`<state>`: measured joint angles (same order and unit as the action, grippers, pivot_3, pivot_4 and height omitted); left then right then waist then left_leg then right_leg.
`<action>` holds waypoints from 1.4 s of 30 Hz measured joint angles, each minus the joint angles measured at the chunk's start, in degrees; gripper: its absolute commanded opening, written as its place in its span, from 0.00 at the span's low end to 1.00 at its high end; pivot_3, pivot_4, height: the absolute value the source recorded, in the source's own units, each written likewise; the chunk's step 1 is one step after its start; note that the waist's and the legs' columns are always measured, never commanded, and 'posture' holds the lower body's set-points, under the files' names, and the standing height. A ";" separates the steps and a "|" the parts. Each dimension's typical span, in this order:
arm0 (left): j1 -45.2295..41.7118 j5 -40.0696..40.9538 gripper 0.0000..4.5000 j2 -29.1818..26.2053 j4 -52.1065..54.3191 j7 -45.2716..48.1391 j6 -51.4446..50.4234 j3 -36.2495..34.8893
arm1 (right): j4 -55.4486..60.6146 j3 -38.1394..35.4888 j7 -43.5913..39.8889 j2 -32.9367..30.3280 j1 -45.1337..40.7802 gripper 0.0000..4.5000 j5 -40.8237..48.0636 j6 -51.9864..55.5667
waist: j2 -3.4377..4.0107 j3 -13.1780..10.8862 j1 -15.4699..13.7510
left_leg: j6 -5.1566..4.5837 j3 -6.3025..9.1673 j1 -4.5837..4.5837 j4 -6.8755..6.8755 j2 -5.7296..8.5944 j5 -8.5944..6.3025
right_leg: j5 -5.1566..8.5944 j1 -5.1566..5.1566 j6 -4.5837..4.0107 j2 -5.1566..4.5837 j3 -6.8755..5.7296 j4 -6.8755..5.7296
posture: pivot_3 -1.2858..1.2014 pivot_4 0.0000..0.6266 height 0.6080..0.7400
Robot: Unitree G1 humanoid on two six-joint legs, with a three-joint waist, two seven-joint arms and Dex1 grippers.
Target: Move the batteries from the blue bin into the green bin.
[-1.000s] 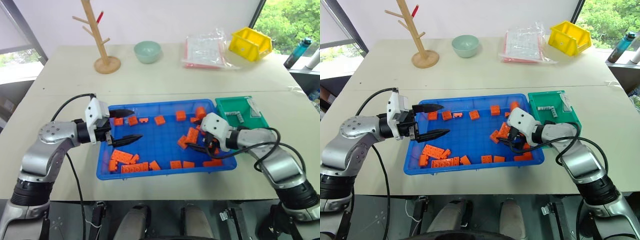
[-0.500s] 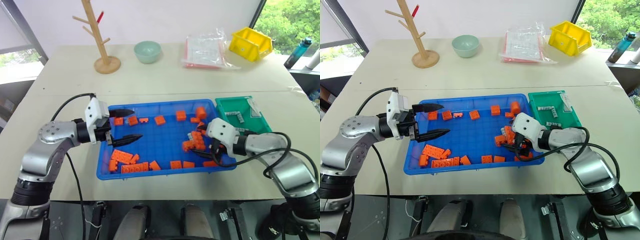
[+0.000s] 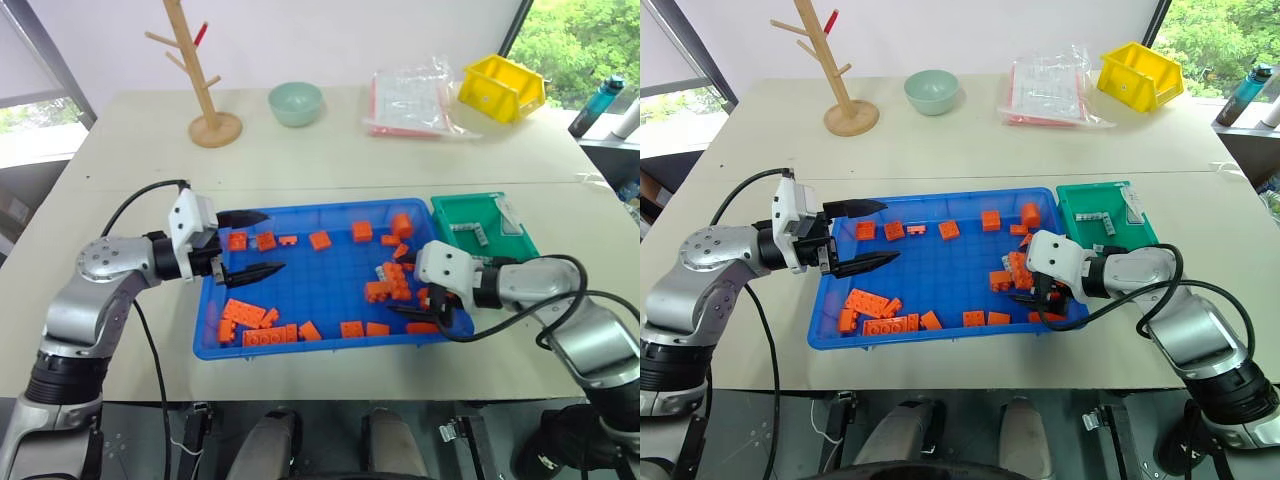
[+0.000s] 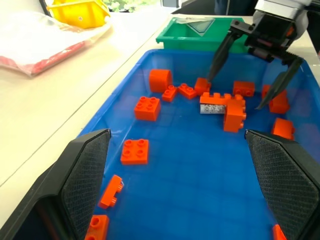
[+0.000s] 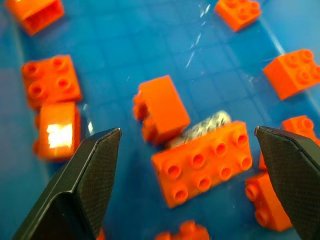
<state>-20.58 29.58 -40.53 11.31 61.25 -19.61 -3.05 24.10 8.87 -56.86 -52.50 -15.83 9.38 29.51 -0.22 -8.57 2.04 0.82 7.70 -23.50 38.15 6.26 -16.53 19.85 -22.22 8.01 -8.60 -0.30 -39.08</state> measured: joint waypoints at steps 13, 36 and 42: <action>0.62 -0.21 1.00 0.05 0.16 -0.24 0.07 -0.02 | 0.39 4.65 5.48 1.24 0.26 0.98 -7.75 -1.29 | -0.49 0.29 -0.14 | 0.01 0.04 0.04 0.01 -0.01 0.00 | 0.00 0.03 0.00 0.01 -0.01 0.00 | 0.52 0.24 0.90; -1.65 -0.43 1.00 0.86 -1.12 -0.24 0.34 0.06 | 1.10 4.99 3.60 1.77 -4.64 0.01 -11.67 -0.05 | -0.50 0.30 -0.95 | 0.01 0.06 0.03 0.03 0.02 0.00 | 0.00 0.05 0.00 0.01 -0.01 0.05 | 0.52 0.24 0.90; -2.12 -0.88 1.00 1.15 -1.72 -0.12 0.47 0.13 | -2.68 5.85 -4.76 1.68 -13.86 0.41 -8.02 -2.59 | -0.49 0.28 -0.88 | 0.01 0.03 0.03 0.02 0.00 0.00 | 0.00 0.04 0.00 0.01 -0.01 0.07 | 0.52 0.24 0.90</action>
<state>-22.71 28.70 -39.38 9.59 61.13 -19.14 -2.92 21.42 14.72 -61.63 -50.82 -29.69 1.36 26.92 -0.72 -8.29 1.16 0.83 7.73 -23.47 38.17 6.26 -16.52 19.85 -22.19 8.01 -8.59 -0.31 -39.01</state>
